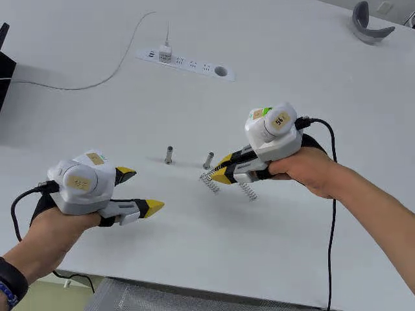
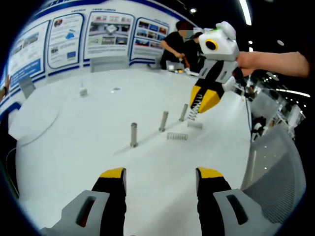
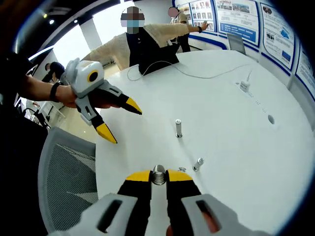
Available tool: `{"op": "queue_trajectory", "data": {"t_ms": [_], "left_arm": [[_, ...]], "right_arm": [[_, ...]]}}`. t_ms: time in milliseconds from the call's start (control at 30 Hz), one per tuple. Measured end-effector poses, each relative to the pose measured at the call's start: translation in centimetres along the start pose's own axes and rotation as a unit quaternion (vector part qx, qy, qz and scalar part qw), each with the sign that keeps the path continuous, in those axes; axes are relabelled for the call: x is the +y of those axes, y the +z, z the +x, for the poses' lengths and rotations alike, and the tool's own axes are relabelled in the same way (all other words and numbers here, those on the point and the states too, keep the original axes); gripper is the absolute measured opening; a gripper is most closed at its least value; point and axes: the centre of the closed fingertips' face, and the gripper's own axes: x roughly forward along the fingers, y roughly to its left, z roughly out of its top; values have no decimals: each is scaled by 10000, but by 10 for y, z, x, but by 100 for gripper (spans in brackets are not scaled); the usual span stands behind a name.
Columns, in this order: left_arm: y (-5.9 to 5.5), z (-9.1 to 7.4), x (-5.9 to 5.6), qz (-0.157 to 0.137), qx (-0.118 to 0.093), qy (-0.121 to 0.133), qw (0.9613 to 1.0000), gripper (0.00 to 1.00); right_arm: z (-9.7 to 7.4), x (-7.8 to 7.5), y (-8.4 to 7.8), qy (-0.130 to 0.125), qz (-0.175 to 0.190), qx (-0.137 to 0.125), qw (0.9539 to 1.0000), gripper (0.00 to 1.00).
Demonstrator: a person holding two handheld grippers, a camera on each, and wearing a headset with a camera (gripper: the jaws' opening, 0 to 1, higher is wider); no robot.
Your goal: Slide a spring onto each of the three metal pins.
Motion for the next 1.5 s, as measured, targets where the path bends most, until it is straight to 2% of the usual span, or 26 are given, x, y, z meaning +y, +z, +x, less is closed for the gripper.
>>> {"op": "queue_trajectory", "data": {"t_ms": [400,900,1167,1500], "left_arm": [[-2,-7,9,-84,8,132,9999,64],[-6,-14,10,-99,25,222,9997,67],[-7,-19,17,-174,-3,294,9994,67],[-7,-18,17,-217,-32,288,9993,66]], "right_arm": [[12,-19,23,-71,-183,27,9998,12],[31,-43,41,-176,54,-49,9998,12],[40,-41,59,-135,-61,-22,9999,12],[53,-39,67,-44,-275,127,9995,12]]}}
